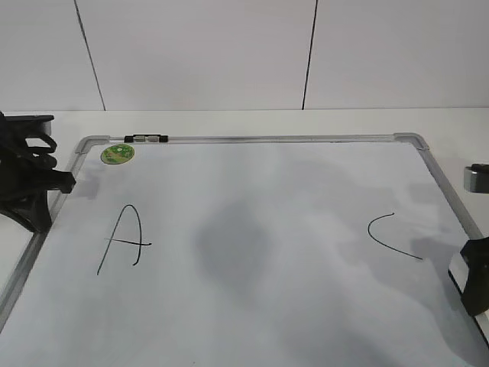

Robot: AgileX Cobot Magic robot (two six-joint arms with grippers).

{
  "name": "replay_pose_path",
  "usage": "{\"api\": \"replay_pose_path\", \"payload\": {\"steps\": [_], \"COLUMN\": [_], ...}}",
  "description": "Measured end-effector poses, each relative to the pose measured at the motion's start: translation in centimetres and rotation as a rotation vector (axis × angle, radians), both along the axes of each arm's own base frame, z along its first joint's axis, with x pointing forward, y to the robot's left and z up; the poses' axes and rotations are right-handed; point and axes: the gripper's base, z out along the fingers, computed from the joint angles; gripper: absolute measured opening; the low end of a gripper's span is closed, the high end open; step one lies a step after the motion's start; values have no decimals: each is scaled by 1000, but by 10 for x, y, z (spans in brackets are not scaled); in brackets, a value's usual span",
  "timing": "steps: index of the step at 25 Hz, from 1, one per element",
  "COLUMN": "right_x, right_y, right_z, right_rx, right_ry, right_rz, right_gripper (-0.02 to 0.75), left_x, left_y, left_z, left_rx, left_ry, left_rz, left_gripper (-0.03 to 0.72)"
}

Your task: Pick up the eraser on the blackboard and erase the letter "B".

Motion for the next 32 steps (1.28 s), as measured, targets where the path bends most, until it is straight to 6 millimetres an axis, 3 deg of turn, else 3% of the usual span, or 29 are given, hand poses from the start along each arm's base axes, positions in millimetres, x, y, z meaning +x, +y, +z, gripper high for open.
{"api": "replay_pose_path", "payload": {"steps": [32], "right_x": [-12], "right_y": [-3], "right_z": [-15], "right_rx": [-29], "right_ry": [14], "right_rz": [35], "right_gripper": [533], "left_x": [0], "left_y": [0], "left_z": [0], "left_rx": [0], "left_ry": [0], "left_rz": [0], "left_gripper": [27]}}
